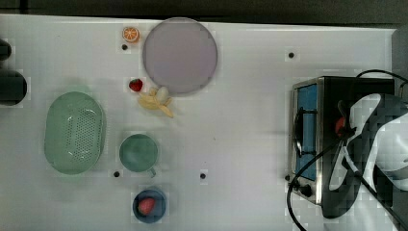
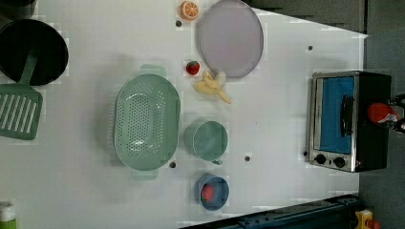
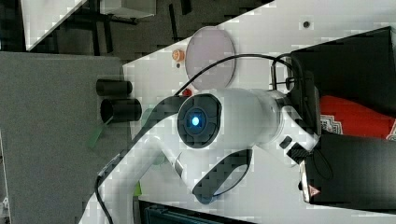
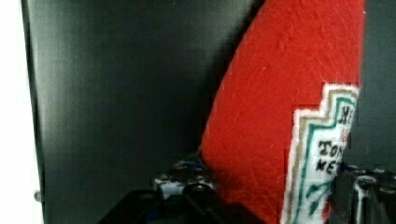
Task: Pick Ketchup from oven and place it on table.
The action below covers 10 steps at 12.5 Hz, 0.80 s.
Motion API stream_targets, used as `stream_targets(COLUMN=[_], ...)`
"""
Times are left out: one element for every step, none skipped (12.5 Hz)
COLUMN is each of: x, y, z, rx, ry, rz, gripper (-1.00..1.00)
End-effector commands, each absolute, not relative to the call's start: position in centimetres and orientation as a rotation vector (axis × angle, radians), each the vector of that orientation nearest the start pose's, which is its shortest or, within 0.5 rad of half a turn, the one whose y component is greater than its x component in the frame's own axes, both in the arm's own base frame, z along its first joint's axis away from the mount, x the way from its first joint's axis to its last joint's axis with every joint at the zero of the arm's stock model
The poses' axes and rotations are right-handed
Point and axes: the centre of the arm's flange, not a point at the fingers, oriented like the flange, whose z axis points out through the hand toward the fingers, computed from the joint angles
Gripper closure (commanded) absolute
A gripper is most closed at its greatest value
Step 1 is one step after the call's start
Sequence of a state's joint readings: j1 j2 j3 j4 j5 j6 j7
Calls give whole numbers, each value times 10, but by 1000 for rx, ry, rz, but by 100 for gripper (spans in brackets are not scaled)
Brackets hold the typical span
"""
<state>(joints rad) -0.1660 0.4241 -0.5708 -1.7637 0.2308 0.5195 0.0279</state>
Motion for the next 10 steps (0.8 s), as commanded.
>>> stream_targets(x=[531,535,539,543,548,551,554,556,558,560], y=[-374,-365,-354,-338,-316,-289,-258,-225,-192,-161], z=[428,449,470,490,508,522,532,541,550,556], rx=[-2234,-2282,-2335,-2386,-2447,-2512,-2564,-2606,-2647,-2686], ry=[2158,2100,2045,1997,1940,1874,1801,1722,1641,1564], rz=[-129,-161,-193,-215,-215,-185,-135,-74,-26,11], gripper=[-26,-26,-26,-26,-26,-26,-26,-26,-26,-26])
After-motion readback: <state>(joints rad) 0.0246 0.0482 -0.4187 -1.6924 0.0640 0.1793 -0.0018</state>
